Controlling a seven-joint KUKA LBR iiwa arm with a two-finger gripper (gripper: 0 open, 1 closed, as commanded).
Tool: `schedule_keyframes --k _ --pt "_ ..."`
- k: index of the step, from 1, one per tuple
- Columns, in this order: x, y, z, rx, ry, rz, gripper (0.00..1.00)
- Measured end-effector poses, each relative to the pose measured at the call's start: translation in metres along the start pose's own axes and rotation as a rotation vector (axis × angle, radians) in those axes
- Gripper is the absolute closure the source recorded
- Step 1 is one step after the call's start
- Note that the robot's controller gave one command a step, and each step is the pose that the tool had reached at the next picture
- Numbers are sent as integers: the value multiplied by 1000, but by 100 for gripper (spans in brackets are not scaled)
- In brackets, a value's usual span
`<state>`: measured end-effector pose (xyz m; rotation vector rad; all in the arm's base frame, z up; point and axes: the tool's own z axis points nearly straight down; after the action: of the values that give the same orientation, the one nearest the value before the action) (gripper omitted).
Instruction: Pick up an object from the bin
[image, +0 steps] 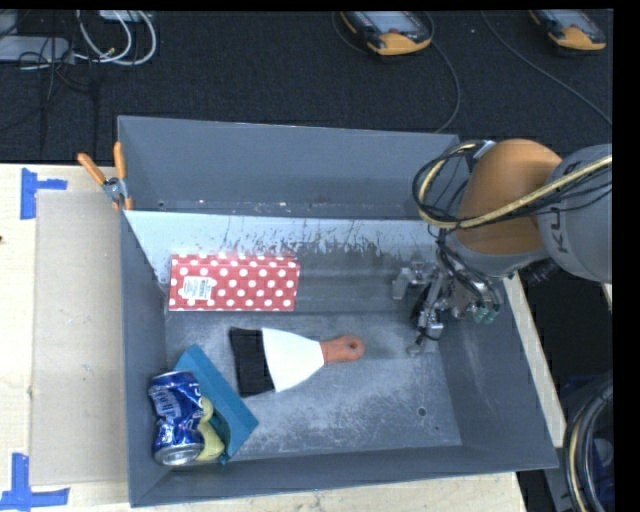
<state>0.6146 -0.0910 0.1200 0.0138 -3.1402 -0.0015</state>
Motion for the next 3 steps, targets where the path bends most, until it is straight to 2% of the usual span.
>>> schedule_keyframes --k 1,2,3 --pt "-1 12 -13 -1 1 -3 0" --pt "9 65 20 1 -4 -38 0" --pt "27 86 44 -5 3 62 0"
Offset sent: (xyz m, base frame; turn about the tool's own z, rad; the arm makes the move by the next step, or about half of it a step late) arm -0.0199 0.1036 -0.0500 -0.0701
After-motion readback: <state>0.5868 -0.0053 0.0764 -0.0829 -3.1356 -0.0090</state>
